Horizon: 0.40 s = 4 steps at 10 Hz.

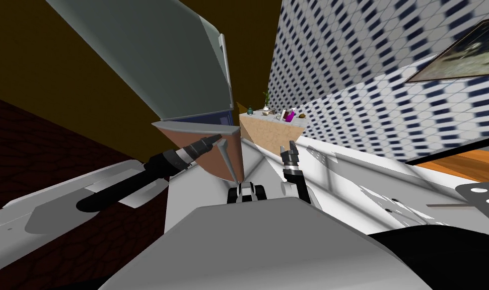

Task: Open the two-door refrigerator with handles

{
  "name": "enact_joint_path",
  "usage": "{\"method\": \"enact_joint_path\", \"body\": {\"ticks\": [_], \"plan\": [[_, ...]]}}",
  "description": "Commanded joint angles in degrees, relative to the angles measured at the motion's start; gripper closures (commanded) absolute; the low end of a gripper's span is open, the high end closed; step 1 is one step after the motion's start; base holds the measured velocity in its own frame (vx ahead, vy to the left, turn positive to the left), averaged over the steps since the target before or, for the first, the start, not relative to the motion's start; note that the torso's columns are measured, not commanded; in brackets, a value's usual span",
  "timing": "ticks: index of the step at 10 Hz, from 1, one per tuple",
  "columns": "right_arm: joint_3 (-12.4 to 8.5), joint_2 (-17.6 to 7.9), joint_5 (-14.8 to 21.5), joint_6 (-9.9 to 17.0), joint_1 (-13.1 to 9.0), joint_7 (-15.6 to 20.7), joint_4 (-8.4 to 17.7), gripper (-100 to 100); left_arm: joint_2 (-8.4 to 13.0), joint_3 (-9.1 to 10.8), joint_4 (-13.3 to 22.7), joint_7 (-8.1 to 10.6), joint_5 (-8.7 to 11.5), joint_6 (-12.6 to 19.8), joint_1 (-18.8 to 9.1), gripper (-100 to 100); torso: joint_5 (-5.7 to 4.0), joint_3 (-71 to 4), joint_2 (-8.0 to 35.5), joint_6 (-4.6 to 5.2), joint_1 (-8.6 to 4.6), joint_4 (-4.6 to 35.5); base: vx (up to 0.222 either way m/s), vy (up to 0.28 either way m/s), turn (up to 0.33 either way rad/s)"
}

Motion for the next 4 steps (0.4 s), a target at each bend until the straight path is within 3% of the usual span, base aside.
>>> {"method": "enact_joint_path", "body": {"ticks": [1, 4], "plan": [[0.0, 0.0, 0.0, 0.0, 0.0, 0.0, 0.0, 0, 0.0, 0.0, 0.0, 0.0, 0.0, 0.0, 0.0, 0, 0.0, 0.0, 0.01, 0.0, 0.0, 0.0, 0.0, 0.0, 0.0], [0.0, 0.0, 0.0, 0.0, 0.0, 0.0, 0.0, 0, 0.0, 0.0, 0.0, 0.0, 0.0, 0.0, 0.0, 0, -0.01, 0.02, 0.03, 0.0, -0.01, 0.01, 0.0, 0.0, 0.0]]}}
